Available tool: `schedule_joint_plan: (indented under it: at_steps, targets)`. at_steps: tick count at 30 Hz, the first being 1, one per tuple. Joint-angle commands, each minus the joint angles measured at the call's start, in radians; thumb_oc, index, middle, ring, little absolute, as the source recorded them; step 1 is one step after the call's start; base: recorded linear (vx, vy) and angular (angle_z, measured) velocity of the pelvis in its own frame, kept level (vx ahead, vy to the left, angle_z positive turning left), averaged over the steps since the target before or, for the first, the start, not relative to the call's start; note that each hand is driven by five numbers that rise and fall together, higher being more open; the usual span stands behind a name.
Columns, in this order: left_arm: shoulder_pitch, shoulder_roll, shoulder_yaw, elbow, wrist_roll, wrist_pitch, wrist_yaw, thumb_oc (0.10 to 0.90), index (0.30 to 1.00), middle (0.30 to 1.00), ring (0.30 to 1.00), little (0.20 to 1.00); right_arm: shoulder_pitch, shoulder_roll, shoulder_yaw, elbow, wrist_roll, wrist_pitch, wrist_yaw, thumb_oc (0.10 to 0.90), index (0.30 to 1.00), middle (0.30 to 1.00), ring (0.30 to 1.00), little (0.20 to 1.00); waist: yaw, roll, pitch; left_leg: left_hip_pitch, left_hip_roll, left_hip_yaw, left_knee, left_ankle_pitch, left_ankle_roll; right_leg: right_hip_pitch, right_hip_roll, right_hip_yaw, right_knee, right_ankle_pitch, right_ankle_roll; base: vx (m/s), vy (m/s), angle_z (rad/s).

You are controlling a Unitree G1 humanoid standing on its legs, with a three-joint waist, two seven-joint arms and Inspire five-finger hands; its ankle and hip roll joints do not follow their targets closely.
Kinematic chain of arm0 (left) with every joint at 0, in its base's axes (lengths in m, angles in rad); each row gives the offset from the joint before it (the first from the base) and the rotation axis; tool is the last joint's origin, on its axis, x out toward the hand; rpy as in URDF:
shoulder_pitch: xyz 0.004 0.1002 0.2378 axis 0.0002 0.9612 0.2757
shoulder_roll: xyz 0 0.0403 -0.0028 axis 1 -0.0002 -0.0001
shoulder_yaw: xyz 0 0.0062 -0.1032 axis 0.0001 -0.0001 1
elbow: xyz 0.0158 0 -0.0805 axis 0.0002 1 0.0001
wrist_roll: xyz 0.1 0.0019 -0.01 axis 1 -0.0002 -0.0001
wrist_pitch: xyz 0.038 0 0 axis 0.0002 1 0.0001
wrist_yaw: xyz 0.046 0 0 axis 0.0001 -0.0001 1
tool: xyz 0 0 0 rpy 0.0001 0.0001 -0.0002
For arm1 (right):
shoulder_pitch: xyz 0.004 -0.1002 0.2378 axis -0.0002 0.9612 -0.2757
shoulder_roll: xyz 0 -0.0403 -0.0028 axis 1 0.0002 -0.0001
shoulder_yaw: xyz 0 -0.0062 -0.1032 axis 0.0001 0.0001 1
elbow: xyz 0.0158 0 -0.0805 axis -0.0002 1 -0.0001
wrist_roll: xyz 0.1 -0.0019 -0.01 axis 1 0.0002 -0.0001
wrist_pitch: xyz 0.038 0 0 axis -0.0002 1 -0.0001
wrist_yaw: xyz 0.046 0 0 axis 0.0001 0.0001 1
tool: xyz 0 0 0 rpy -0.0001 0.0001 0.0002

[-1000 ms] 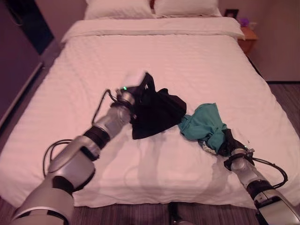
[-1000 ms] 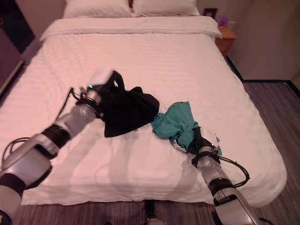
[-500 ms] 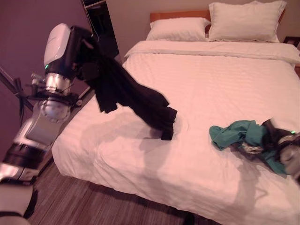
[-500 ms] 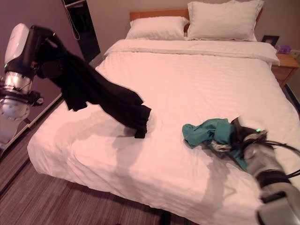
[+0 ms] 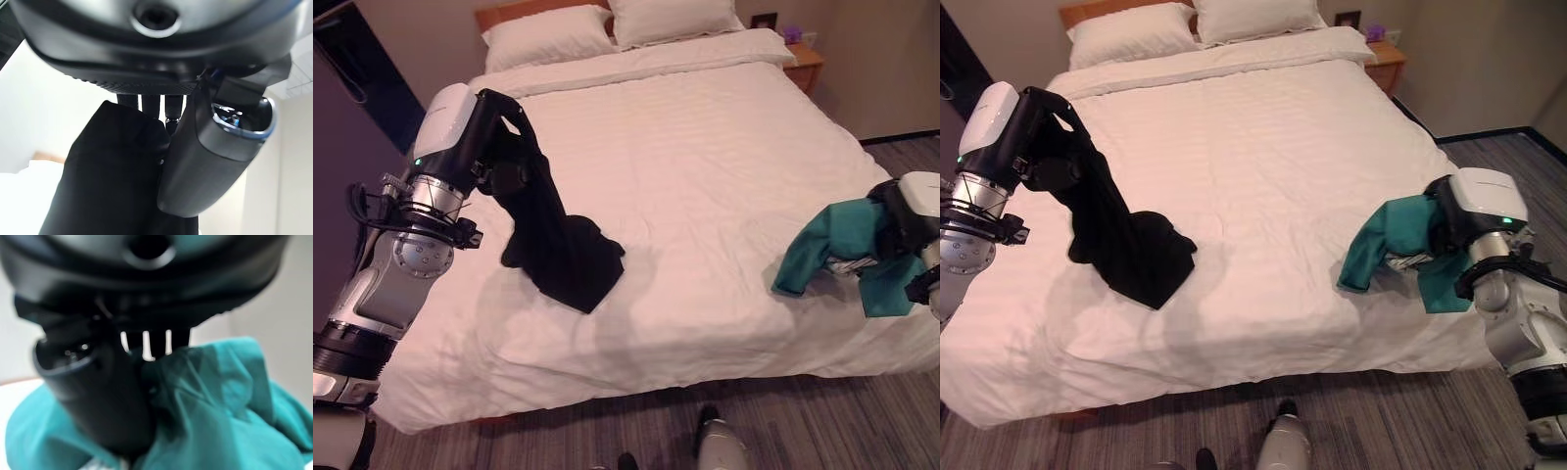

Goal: Pick up bed clothes into laundry basket.

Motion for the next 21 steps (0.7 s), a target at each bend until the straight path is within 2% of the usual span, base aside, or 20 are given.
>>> schedule_joint_plan:
  at_steps: [1, 2, 3, 5, 6, 8, 9, 10, 12, 13, 15, 16, 17, 18, 19, 21]
  targets:
    - [-0.048, 0.045, 0.171, -0.062, -0.02, -0.027, 0.09, 0.4, 0.3, 0.3, 0.3, 0.3, -0.262, -0.085, 0.0, -0.013, -0.051, -0.02, -0.086, 0.4, 0.3, 0.3, 0.3, 0.3, 0.125, -0.064, -0.223, -0.141, -0.066, -0.102, -0.148, 0.101, -0.051, 0.372, 0.022, -0.02, -0.52, 0.126, -0.002, -0.33, -0.267, -0.89]
    - [-0.016, 0.016, 0.208, -0.071, -0.044, -0.043, 0.094, 0.4, 0.3, 0.3, 0.3, 0.3, -0.299, -0.08, 0.028, 0.011, -0.038, -0.017, -0.085, 0.4, 0.3, 0.3, 0.3, 0.3, 0.144, -0.086, -0.255, -0.154, -0.065, -0.091, -0.148, 0.108, -0.074, 0.471, 0.055, -0.043, -0.768, 0.017, 0.0, -0.2, -0.16, -0.5]
    - [-0.011, 0.015, 0.213, -0.073, -0.044, -0.043, 0.094, 0.4, 0.3, 0.3, 0.3, 0.3, -0.304, -0.08, 0.033, 0.012, -0.038, -0.017, -0.085, 0.4, 0.3, 0.3, 0.3, 0.3, 0.145, -0.083, -0.255, -0.156, -0.061, -0.087, -0.148, 0.115, -0.075, 0.473, 0.06, -0.042, -0.782, 0.029, -0.003, -0.36, -0.238, -0.41]
    - [-0.009, -0.013, 0.219, -0.063, -0.07, -0.058, 0.116, 0.4, 0.3, 0.3, 0.3, 0.3, -0.347, -0.077, 0.088, 0.038, -0.017, -0.023, -0.101, 0.4, 0.3, 0.3, 0.3, 0.3, 0.155, -0.078, -0.258, -0.182, -0.05, -0.088, -0.133, 0.148, -0.09, 0.498, 0.088, -0.028, -0.919, 0.035, -0.008, -0.36, -0.178, -0.35]
    - [-0.005, -0.023, 0.223, -0.056, -0.077, -0.057, 0.125, 0.4, 0.3, 0.3, 0.3, 0.3, -0.375, -0.073, 0.109, 0.047, -0.004, -0.026, -0.101, 0.4, 0.3, 0.3, 0.3, 0.3, 0.16, -0.074, -0.242, -0.206, -0.041, -0.096, -0.102, 0.164, -0.092, 0.496, 0.1, -0.002, -0.921, 0.028, -0.02, -0.39, -0.207, -0.49]
    - [-0.036, -0.065, 0.208, -0.054, -0.098, -0.07, 0.147, 0.4, 0.3, 0.3, 0.3, 0.3, -0.402, -0.064, 0.123, 0.059, 0.023, -0.022, -0.115, 0.4, 0.3, 0.3, 0.3, 0.3, 0.159, -0.074, -0.198, -0.276, -0.037, -0.15, 0.088, 0.153, -0.119, 0.488, 0.096, -0.01, -0.924, 0.034, -0.047, -0.42, -0.178, -0.69]
    - [-0.043, -0.065, 0.206, -0.051, -0.098, -0.07, 0.148, 0.4, 0.3, 0.3, 0.3, 0.3, -0.406, -0.066, 0.125, 0.061, 0.024, -0.022, -0.116, 0.4, 0.3, 0.3, 0.3, 0.3, 0.158, -0.069, -0.197, -0.289, -0.031, -0.153, 0.104, 0.152, -0.119, 0.484, 0.102, -0.012, -0.926, 0.041, -0.05, -0.66, -0.165, -0.66]
    - [-0.11, -0.12, 0.15, -0.044, -0.116, -0.084, 0.167, 0.4, 0.3, 0.3, 0.3, 0.3, -0.425, -0.064, 0.14, 0.056, 0.034, -0.019, -0.13, 0.4, 0.3, 0.3, 0.3, 0.3, 0.135, -0.085, -0.154, -0.347, -0.028, -0.217, 0.317, 0.148, -0.152, 0.472, 0.09, -0.02, -0.937, 0.078, -0.067, -0.64, -0.152, -0.64]
    - [-0.151, -0.183, 0.1, -0.026, -0.119, -0.086, 0.177, 0.4, 0.3, 0.3, 0.3, 0.3, -0.397, -0.047, 0.126, 0.03, 0.041, -0.014, -0.143, 0.4, 0.3, 0.3, 0.3, 0.3, 0.094, -0.101, -0.133, -0.362, -0.004, -0.254, 0.475, 0.117, -0.165, 0.445, 0.088, -0.001, -0.936, 0.096, -0.084, -0.65, -0.118, -0.18]
    - [-0.165, -0.204, 0.083, -0.02, -0.12, -0.082, 0.177, 0.4, 0.3, 0.3, 0.3, 0.3, -0.382, -0.051, 0.113, 0.016, 0.033, -0.012, -0.145, 0.4, 0.3, 0.3, 0.3, 0.3, 0.068, -0.102, -0.137, -0.341, 0.019, -0.262, 0.471, 0.115, -0.159, 0.428, 0.088, 0.004, -0.938, 0.103, -0.082, -0.41, 0.047, -0.42]
    - [-0.223, -0.24, 0.032, 0.002, -0.115, -0.079, 0.184, 0.4, 0.3, 0.3, 0.3, 0.3, -0.333, -0.062, 0.073, -0.017, 0.018, -0.01, -0.152, 0.4, 0.3, 0.3, 0.3, 0.3, 0.013, -0.084, -0.159, -0.255, 0.111, -0.294, 0.373, 0.121, -0.169, 0.391, 0.095, 0.019, -0.937, 0.11, -0.061, -0.25, 0.213, -0.6]
    - [-0.259, -0.262, -0.002, 0.028, -0.115, -0.081, 0.188, 0.4, 0.3, 0.3, 0.3, 0.3, -0.292, -0.078, 0.036, -0.041, 0.006, -0.009, -0.153, 0.4, 0.3, 0.3, 0.3, 0.3, -0.009, -0.07, -0.171, -0.172, 0.184, -0.299, 0.248, 0.146, -0.187, 0.382, 0.106, 0.029, -0.938, 0.11, -0.045, -0.14, 0.293, -0.24]
    - [-0.278, -0.276, -0.027, 0.05, -0.118, -0.078, 0.185, 0.4, 0.3, 0.3, 0.3, 0.3, -0.274, -0.09, 0.022, -0.048, -0.003, -0.012, -0.159, 0.4, 0.3, 0.3, 0.3, 0.3, -0.035, -0.058, -0.184, -0.139, 0.223, -0.3, 0.153, 0.148, -0.197, 0.37, 0.103, 0.034, -0.94, 0.11, -0.025, -0.05, 0.174, -0.25]
    - [-0.288, -0.28, -0.038, 0.058, -0.119, -0.081, 0.187, 0.4, 0.3, 0.3, 0.3, 0.3, -0.253, -0.092, 0.002, -0.054, -0.005, -0.013, -0.159, 0.4, 0.3, 0.3, 0.3, 0.3, -0.023, -0.058, -0.183, -0.112, 0.228, -0.29, 0.115, 0.163, -0.2, 0.374, 0.109, 0.039, -0.94, 0.109, -0.027, -0.08, 0.168, -0.39]
    - [-0.32, -0.309, -0.093, 0.102, -0.126, -0.083, 0.177, 0.4, 0.3, 0.3, 0.3, 0.3, -0.16, -0.149, -0.066, -0.06, -0.06, -0.006, -0.166, 0.4, 0.3, 0.3, 0.3, 0.3, -0.076, -0.035, -0.215, -0.029, 0.238, -0.226, -0.127, 0.109, -0.208, 0.34, 0.091, 0.046, -0.941, 0.127, 0.022, -0.15, 0.102, -0.49]
    - [-0.408, -0.355, -0.143, 0.151, -0.102, -0.059, 0.182, 0.4, 0.3, 0.3, 0.3, 0.3, -0.136, -0.169, -0.12, -0.095, -0.07, -0.013, -0.164, 0.4, 0.3, 0.3, 0.3, 0.3, -0.123, -0.022, -0.224, -0.018, 0.203, -0.164, -0.148, 0.029, -0.226, 0.29, 0.054, 0.038, -0.941, 0.186, 0.044, -0.35, 0.209, -0.33]
